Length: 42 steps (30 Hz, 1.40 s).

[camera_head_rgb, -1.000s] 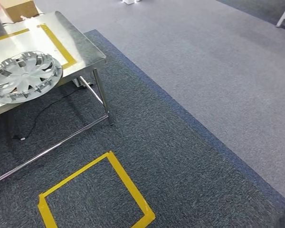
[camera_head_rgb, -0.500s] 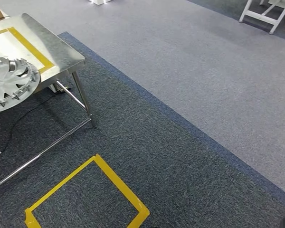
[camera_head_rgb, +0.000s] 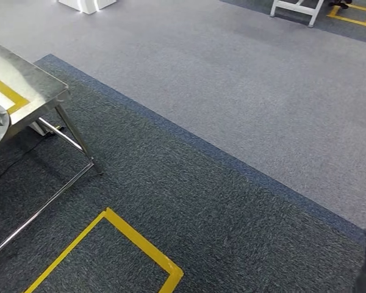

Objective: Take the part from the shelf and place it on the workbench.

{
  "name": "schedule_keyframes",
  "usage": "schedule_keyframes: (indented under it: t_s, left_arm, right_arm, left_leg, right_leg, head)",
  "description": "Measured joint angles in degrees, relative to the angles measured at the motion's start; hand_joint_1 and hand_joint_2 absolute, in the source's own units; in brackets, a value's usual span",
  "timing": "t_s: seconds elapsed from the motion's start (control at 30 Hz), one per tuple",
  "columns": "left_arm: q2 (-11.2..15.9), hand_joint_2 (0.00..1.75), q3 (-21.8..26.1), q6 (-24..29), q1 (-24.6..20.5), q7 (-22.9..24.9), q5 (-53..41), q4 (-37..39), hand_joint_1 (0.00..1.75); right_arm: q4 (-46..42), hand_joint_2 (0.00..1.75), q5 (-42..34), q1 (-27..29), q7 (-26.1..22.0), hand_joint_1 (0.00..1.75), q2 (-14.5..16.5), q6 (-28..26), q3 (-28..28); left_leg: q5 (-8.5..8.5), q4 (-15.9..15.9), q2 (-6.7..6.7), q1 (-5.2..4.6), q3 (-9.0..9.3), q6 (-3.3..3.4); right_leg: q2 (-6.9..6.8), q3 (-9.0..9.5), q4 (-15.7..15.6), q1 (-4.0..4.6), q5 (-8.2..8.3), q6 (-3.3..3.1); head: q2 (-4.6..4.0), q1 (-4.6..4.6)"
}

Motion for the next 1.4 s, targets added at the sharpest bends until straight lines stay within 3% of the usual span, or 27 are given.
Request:
schedule_keyframes:
  t_s: [0.03,0.1,0.17,0.23,0.3,0.37,0.43,0.47,0.5,0.57,0.63,0.67,0.73,0.77,0.83,0.9,0.93,0.97,1.0,1.03,1.1,1.17,1.23,1.27,1.33,1.4]
  left_arm:
    - [0.1,0.0,0.03,-0.01,-0.01,-0.05,0.02,0.0,0.0]
    - [0.27,0.0,0.11,-0.09,-0.08,-0.19,0.07,0.05,0.0]
    - [0.4,0.0,0.22,-0.22,-0.13,-0.32,0.1,0.13,0.0]
    - [0.42,0.0,0.3,-0.34,-0.24,-0.41,0.08,0.15,0.0]
    - [0.43,0.0,0.35,-0.45,-0.44,-0.46,0.02,0.15,0.0]
    - [0.49,0.0,0.42,-0.55,-0.52,-0.53,-0.03,0.15,0.0]
    - [0.54,0.0,0.49,-0.62,-0.46,-0.58,-0.05,0.15,0.0]
    - [0.55,0.0,0.5,-0.65,-0.45,-0.62,-0.07,0.15,0.0]
    - [0.55,0.0,0.51,-0.67,-0.49,-0.64,-0.1,0.15,0.0]
    - [0.55,0.0,0.52,-0.68,-0.61,-0.72,-0.15,0.15,0.0]
    - [0.59,0.0,0.53,-0.68,-0.68,-0.76,-0.17,0.16,0.0]
    - [0.61,0.0,0.54,-0.68,-0.7,-0.77,-0.17,0.16,0.0]
    - [0.62,0.0,0.54,-0.68,-0.77,-0.79,-0.17,0.17,0.0]
    - [0.64,0.0,0.54,-0.68,-0.83,-0.79,-0.17,0.17,0.0]
    - [0.67,0.0,0.55,-0.69,-0.81,-0.79,-0.17,0.19,0.0]
    - [0.69,0.0,0.56,-0.74,-0.64,-0.79,-0.17,0.27,0.0]
    - [0.7,0.0,0.56,-0.77,-0.53,-0.79,-0.17,0.32,0.0]
    - [0.71,0.0,0.57,-0.79,-0.46,-0.79,-0.16,0.35,0.0]
    - [0.73,0.0,0.57,-0.81,-0.42,-0.79,-0.16,0.37,0.0]
    - [0.75,0.0,0.58,-0.81,-0.42,-0.79,-0.15,0.37,0.0]
    - [0.79,0.0,0.6,-0.81,-0.46,-0.79,-0.13,0.39,0.0]
    - [0.79,0.0,0.61,-0.82,-0.55,-0.81,-0.1,0.43,0.0]
    - [0.78,0.0,0.61,-0.85,-0.64,-0.84,-0.09,0.46,0.0]
    - [0.76,0.0,0.61,-0.86,-0.7,-0.84,-0.1,0.46,0.0]
    - [0.75,0.0,0.62,-0.85,-0.8,-0.84,-0.08,0.46,0.0]
    - [0.78,0.0,0.66,-0.84,-0.73,-0.85,-0.06,0.46,0.0]
  right_arm:
    - [0.35,0.0,0.61,-0.02,-0.3,0.0,-0.1,1.67,0.3]
    - [1.08,0.0,1.46,-0.08,-0.75,0.0,-0.51,4.4,1.26]
    - [1.68,0.0,1.57,-0.02,-0.93,0.0,-1.27,6.31,2.5]
    - [2.15,0.0,1.47,0.47,-0.96,0.0,-2.38,7.81,3.9]
    - [2.59,0.0,1.25,0.99,-0.93,0.0,-3.75,8.58,5.45]
    - [3.05,0.0,0.94,1.26,-0.84,0.0,-5.16,8.69,7.17]
    - [3.56,0.0,0.74,1.72,-0.66,0.0,-6.57,8.25,9.14]
    - [3.8,0.0,0.66,2.04,-0.55,0.0,-7.24,7.93,10.07]
    - [4.0,0.0,0.6,2.37,-0.43,0.0,-7.86,7.58,10.87]
    - [4.21,0.0,0.49,2.87,-0.28,0.0,-8.83,7.1,12.09]
    - [4.3,0.0,0.34,3.08,-0.19,0.0,-9.61,6.81,13.12]
    - [4.34,0.0,0.24,3.16,-0.14,0.0,-9.89,6.72,13.5]
    - [4.37,0.0,0.06,3.53,-0.08,0.0,-10.29,6.53,14.08]
    - [4.38,0.0,0.01,3.77,-0.05,0.0,-10.45,6.43,14.27]
    - [4.37,0.0,-0.23,4.07,0.17,0.0,-10.78,5.9,14.83]
    - [4.37,0.0,-0.63,4.18,0.57,0.0,-11.19,4.96,15.63]
    - [4.38,0.0,-0.82,4.26,0.75,0.0,-11.42,4.5,16.05]
    - [4.38,0.0,-0.97,4.36,0.87,0.0,-11.64,4.16,16.41]
    - [4.39,0.0,-1.07,4.47,0.96,0.0,-11.84,3.97,16.68]
    - [4.39,0.0,-1.15,4.57,1.02,0.0,-11.99,3.77,16.9]
    - [4.39,0.0,-1.29,4.71,1.13,0.0,-12.34,3.2,17.37]
    - [4.38,0.0,-1.41,4.83,1.19,0.0,-12.86,2.47,17.95]
    - [4.37,0.0,-1.45,5.08,1.25,0.0,-13.28,2.13,18.25]
    - [4.37,0.0,-1.45,5.25,1.28,0.0,-13.4,2.08,18.31]
    - [4.37,0.0,-1.51,5.42,1.31,0.0,-13.74,1.85,18.47]
    - [4.37,0.0,-1.83,5.41,1.5,0.0,-14.24,1.11,18.82]
  left_leg:
    - [2.38,-3.5,-0.48,0.05,1.36,0.12]
    - [5.8,-10.89,-3.1,0.3,4.21,0.45]
    - [6.29,-13.78,-4.78,0.35,5.14,0.77]
    - [6.42,-14.11,-3.75,0.27,5.11,1.33]
    - [6.7,-14.62,-2.38,0.36,5.24,2.14]
    - [6.76,-14.89,-0.87,0.26,5.28,2.65]
    - [6.7,-14.87,0.77,0.04,5.24,2.79]
    - [6.67,-14.86,1.55,-0.03,5.24,2.8]
    - [6.64,-14.85,2.23,-0.05,5.27,2.78]
    - [6.47,-14.83,3.34,-0.1,5.54,2.61]
    - [6.2,-14.73,4.22,-0.33,5.89,2.12]
    - [6.11,-14.71,4.57,-0.41,6.04,1.8]
    - [6.03,-14.82,5.33,-0.34,6.34,1.11]
    - [5.7,-14.64,5.02,-0.22,6.39,0.75]
    - [3.28,-11.54,2.91,-0.04,5.35,0.28]
    - [-0.67,-4.23,0.7,0.04,2.3,0.16]
    - [-1.95,-0.72,0.34,0.03,0.71,0.13]
    - [-2.14,1.22,0.19,0.03,-0.26,0.13]
    - [-1.12,0.97,0.09,0.03,-0.32,0.17]
    - [0.95,-1.59,-0.14,0.07,0.63,0.25]
    - [5.09,-9.39,-2.0,0.27,3.74,0.48]
    - [6.31,-13.65,-3.79,0.39,5.41,0.64]
    - [6.12,-14.05,-3.46,0.26,5.48,0.96]
    - [6.27,-14.26,-2.88,0.25,5.51,1.3]
    - [6.56,-14.75,-1.55,0.32,5.6,2.11]
    - [6.6,-14.89,-0.13,0.17,5.51,2.53]
  right_leg:
    - [0.72,0.07,0.07,0.0,-0.03,0.05]
    - [2.09,-0.17,0.4,0.06,-0.15,0.32]
    - [3.25,-0.84,0.65,-0.02,-0.07,1.0]
    - [4.09,-1.62,0.61,-0.26,0.13,1.84]
    - [1.97,-2.82,2.3,-0.17,-1.16,2.4]
    - [-1.31,-5.56,8.13,-0.05,-4.74,2.78]
    - [-2.31,-8.86,15.14,-0.14,-7.88,3.1]
    - [-2.44,-9.54,16.78,-0.17,-8.14,3.19]
    - [-2.61,-8.94,15.91,-0.18,-7.18,3.21]
    - [-4.21,-4.61,8.33,-0.16,-3.51,3.05]
    - [-6.13,-0.92,1.6,0.04,-1.21,2.5]
    - [-6.58,-0.39,0.45,0.2,-1.02,2.14]
    - [-5.56,-0.64,0.31,0.42,-0.91,1.34]
    - [-5.09,-0.47,0.14,0.36,-0.72,0.97]
    - [-4.05,-0.04,-0.27,0.13,-0.23,0.23]
    - [-2.87,0.12,-0.32,0.1,-0.03,-0.13]
    - [-2.14,0.12,-0.29,0.15,-0.03,-0.17]
    - [-1.39,0.14,-0.25,0.2,-0.05,-0.19]
    - [-0.6,0.19,-0.2,0.22,-0.06,-0.18]
    - [0.19,0.28,-0.13,0.22,-0.09,-0.14]
    - [1.63,0.3,0.16,0.27,-0.27,0.13]
    - [2.89,-0.17,0.55,0.26,-0.36,0.7]
    - [3.99,-0.89,0.6,0.03,-0.17,1.45]
    - [3.82,-1.2,0.69,-0.06,-0.22,1.78]
    - [1.35,-2.75,3.13,0.02,-1.92,2.25]
    - [-1.6,-6.09,10.0,0.06,-5.65,2.54]
  head:
    - [0.0,-0.01]
    - [0.0,0.03]
    - [0.0,0.06]
    - [0.0,0.06]
    - [0.0,0.32]
    - [0.0,0.63]
    - [0.0,0.7]
    - [0.0,0.7]
    - [0.0,0.71]
    - [0.0,0.79]
    - [0.0,0.84]
    - [0.0,0.86]
    - [0.0,0.81]
    - [0.0,0.8]
    - [0.0,0.68]
    - [0.0,0.58]
    - [0.0,0.6]
    - [0.0,0.58]
    - [0.0,0.58]
    - [0.0,0.58]
    - [0.0,0.57]
    - [0.0,0.61]
    - [0.0,0.62]
    - [0.0,0.63]
    - [0.0,0.84]
    - [0.0,1.03]
